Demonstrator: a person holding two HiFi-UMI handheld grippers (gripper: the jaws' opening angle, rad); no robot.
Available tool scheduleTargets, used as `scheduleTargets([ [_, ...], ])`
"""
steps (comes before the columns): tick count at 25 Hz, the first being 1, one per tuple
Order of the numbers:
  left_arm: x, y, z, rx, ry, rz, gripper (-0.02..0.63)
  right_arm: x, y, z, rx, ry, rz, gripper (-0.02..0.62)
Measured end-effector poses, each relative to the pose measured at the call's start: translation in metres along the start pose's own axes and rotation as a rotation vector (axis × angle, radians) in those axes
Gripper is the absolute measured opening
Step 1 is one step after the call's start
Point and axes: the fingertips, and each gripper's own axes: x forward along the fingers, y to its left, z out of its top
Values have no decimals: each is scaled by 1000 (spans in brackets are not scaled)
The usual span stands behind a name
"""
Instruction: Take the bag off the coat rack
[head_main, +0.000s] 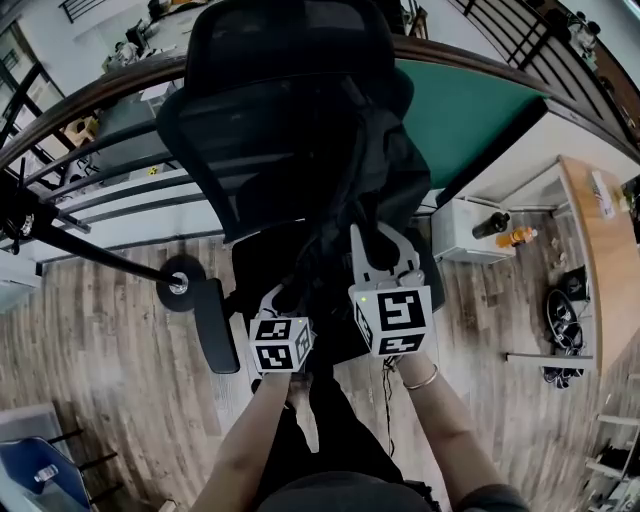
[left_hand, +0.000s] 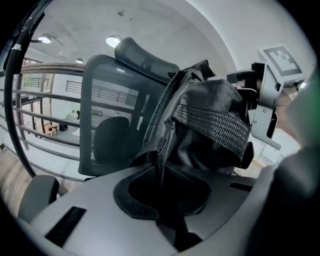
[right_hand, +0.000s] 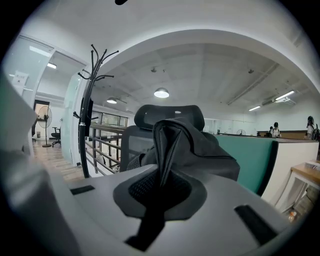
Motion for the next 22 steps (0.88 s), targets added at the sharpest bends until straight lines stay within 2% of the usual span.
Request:
scheduleTargets([
  [14,83,0,-51,-10,94,44,57,36,-47,-84,53,103,-7,18],
  [18,98,6,-67,-7,127,57,57,44,-49,-106,47,129,5,18],
  [22,108,15,-75,-13,141,72,57,53,-38,-110,37,134,33,18],
])
